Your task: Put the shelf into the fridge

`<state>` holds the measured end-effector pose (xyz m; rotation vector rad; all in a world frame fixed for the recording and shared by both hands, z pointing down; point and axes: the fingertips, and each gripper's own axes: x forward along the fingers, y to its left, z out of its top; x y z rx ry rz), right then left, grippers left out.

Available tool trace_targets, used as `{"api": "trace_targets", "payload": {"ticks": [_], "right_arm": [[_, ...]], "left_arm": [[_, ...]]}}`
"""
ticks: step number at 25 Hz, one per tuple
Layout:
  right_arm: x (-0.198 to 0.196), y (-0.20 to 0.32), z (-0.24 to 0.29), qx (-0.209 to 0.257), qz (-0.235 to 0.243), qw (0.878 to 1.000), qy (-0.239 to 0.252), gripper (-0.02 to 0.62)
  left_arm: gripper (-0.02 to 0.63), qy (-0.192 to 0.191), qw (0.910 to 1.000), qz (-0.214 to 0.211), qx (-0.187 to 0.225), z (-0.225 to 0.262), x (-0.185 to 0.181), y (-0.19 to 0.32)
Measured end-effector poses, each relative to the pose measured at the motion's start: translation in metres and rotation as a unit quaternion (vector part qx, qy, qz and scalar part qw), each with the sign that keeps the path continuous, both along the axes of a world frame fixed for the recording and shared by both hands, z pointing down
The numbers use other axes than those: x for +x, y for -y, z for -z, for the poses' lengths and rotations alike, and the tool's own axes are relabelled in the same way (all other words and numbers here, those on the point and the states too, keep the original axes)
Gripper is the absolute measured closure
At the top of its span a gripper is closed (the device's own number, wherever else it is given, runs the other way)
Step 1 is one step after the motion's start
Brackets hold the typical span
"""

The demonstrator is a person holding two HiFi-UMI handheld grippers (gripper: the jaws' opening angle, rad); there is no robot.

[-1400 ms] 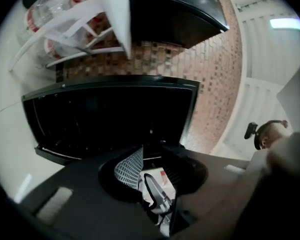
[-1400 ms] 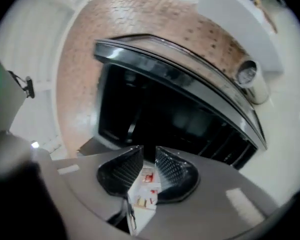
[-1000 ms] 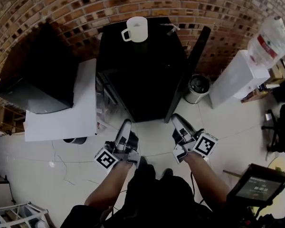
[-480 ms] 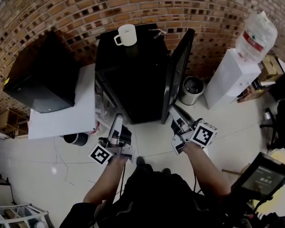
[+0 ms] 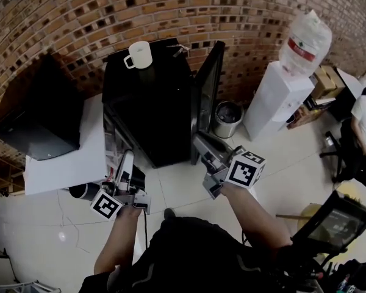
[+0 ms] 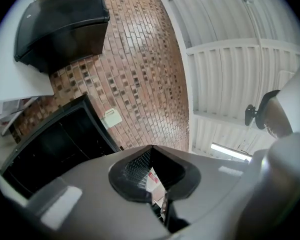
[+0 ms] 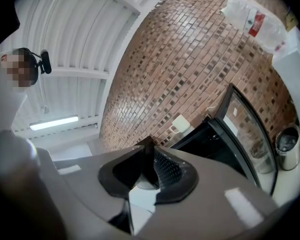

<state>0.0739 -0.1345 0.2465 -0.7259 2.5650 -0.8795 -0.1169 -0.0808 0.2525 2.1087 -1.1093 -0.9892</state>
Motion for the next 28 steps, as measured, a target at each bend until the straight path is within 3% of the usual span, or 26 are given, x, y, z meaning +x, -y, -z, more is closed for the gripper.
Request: {"api": "trace_targets", "payload": {"ticks": [5,10,13,16,18,22,28], "right_arm": [[0.001,-0.006,0.011,0.019,0.004,1.000,-0.003,0.572],[0.002,-0.005,0.011,0.028,-0.001,0.999,-0.028,0.585],[0.000,-0.008,0.010,0.030,-0.001,0.999,-0.042,0.588],[-0.001,-0.013,0.011,0.039,0.000,0.998,-0.058,0.588],[0.002,-0.014,0.017,0.055,-0.002,0.996,-0.073,0.589],[0.005,-0.013,0.037,0.088,-0.006,0.991,-0.105,0.589],[0.004,-0.009,0.042,0.113,-0.020,0.985,-0.128,0.589]], "left_arm": [[0.606,0.021,0.9993,-0.032,0.001,0.006,0.012,-0.006],[0.606,0.130,0.9915,-0.011,-0.005,0.016,0.017,-0.008],[0.606,0.172,0.9850,0.002,-0.003,0.021,0.019,-0.009],[0.606,0.154,0.9878,-0.012,-0.013,0.020,0.022,-0.010],[0.606,0.162,0.9866,-0.011,-0.015,0.026,0.022,-0.006],[0.606,0.228,0.9732,0.028,-0.017,0.041,0.014,-0.003],[0.606,0.282,0.9574,0.052,-0.034,0.031,0.006,0.000]]}}
